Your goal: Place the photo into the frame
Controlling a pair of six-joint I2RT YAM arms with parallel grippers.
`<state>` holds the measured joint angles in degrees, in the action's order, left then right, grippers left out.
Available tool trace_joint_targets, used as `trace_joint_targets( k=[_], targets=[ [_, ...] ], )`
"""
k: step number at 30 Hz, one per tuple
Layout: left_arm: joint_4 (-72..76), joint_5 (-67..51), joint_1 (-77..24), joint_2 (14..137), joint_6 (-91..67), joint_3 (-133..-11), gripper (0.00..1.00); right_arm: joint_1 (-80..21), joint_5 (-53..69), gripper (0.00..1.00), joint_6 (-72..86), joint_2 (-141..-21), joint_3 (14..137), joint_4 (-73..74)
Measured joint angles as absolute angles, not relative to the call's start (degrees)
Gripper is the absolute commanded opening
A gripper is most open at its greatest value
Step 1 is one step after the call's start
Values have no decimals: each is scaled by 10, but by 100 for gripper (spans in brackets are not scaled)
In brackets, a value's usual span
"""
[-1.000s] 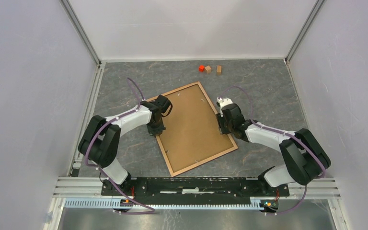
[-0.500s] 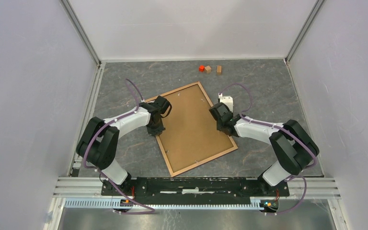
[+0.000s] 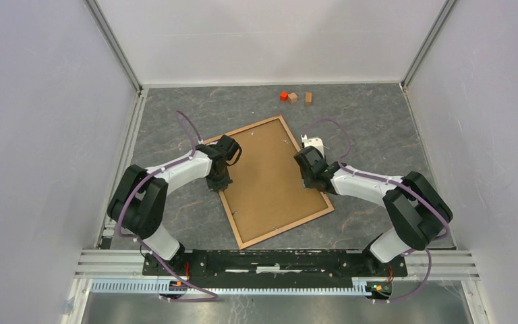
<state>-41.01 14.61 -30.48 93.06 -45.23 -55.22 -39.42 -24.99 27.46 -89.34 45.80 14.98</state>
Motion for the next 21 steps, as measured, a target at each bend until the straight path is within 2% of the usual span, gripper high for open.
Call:
trace_joint_targets(
  k=[5,10,13,17,19,21],
  targets=[
    [-410,146,-305,931,-452,-552,2,-396,-237,46,266,-884,451,151],
    [-407,146,-305,928,-452,-549,2,-396,-246,36,264,-884,448,152],
    [-406,146,-305,927,-453,-548,2,-396,-254,25,263,-884,448,154],
    [-406,146,-305,927,-453,-548,2,-395,-262,23,260,-886,448,157],
    [-406,146,-305,927,-453,-548,2,-395,-262,16,260,-886,448,157],
    [-406,146,-305,927,-453,-548,2,-395,-261,15,260,-886,447,156]
  ],
)
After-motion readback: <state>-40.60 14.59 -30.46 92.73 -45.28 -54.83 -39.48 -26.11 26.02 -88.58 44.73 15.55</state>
